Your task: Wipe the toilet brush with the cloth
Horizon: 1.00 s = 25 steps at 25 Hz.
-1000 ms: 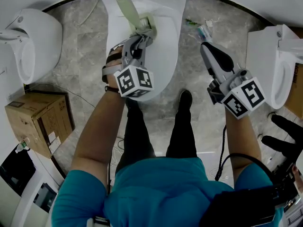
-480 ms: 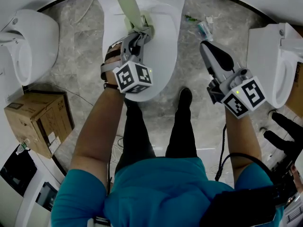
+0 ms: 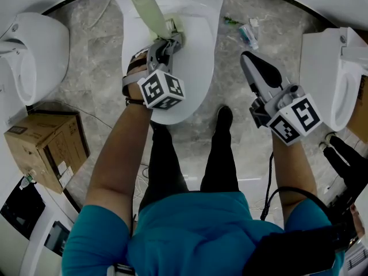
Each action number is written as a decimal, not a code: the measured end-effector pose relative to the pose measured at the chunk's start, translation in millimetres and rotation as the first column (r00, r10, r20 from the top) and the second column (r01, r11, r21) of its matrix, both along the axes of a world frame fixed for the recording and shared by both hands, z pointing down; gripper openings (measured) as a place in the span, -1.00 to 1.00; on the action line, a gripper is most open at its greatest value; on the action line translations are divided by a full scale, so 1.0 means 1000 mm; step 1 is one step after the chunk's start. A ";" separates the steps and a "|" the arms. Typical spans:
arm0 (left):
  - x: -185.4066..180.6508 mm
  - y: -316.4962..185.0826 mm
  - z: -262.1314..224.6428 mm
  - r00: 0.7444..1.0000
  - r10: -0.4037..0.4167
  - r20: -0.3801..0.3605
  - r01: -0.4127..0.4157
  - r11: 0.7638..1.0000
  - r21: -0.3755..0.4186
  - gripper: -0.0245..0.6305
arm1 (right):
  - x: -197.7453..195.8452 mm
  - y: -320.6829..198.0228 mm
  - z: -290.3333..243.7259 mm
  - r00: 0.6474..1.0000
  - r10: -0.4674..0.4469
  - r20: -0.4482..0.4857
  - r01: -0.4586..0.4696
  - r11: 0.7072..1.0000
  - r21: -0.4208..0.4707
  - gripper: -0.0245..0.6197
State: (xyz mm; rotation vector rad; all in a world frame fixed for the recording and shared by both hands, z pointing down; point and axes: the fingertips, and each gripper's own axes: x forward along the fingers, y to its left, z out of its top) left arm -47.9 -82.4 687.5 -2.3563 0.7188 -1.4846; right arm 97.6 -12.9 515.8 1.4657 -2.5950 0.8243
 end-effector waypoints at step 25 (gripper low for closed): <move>-0.040 -0.037 -0.328 0.473 -0.381 -0.794 0.033 0.909 -0.416 -0.81 | -0.041 0.014 -0.134 1.000 0.015 -0.025 -0.013 0.999 0.051 -0.93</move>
